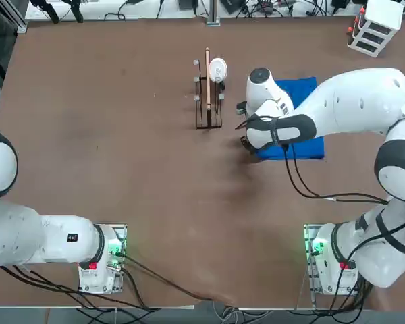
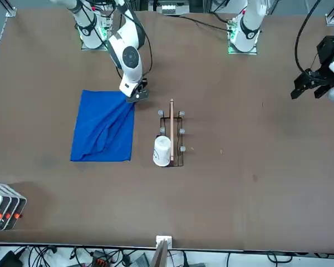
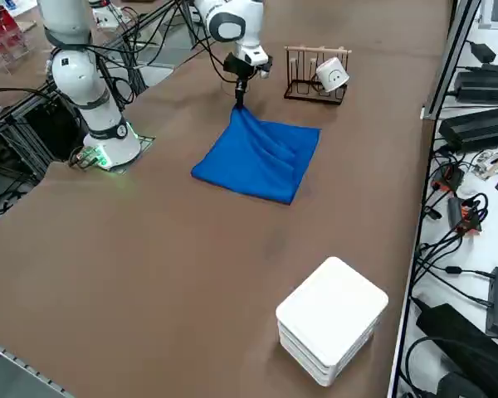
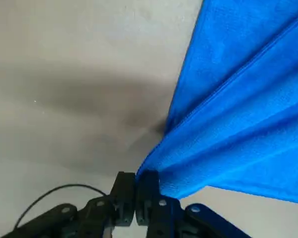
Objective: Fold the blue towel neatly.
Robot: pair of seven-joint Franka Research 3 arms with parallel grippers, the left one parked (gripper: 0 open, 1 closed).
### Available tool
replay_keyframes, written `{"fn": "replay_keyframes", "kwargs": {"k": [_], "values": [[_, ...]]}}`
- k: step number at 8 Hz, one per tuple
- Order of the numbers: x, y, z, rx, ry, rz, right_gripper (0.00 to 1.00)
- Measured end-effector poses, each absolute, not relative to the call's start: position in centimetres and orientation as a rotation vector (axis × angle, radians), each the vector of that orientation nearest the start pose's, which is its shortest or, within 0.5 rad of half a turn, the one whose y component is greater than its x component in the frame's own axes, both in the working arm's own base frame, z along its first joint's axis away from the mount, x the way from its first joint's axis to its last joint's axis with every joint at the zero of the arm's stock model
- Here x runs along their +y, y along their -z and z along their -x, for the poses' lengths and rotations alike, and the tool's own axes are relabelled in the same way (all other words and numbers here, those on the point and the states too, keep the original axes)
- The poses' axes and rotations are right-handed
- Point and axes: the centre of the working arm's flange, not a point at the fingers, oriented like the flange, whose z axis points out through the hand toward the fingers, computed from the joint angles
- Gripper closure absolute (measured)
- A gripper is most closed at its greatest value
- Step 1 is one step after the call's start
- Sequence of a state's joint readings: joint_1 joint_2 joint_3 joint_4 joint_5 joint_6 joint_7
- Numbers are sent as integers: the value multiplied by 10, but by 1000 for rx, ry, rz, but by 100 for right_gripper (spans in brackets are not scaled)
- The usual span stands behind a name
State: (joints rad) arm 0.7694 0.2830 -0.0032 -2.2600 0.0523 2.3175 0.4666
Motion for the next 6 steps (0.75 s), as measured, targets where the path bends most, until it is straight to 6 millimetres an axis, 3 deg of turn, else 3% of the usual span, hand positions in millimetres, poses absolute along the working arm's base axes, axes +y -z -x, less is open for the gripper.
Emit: {"fn": "replay_keyframes", "kwargs": {"k": [4,6], "values": [[365,-216,-361,-453,-335,3201,92],[366,-214,-363,-451,-335,3201,80]]}}
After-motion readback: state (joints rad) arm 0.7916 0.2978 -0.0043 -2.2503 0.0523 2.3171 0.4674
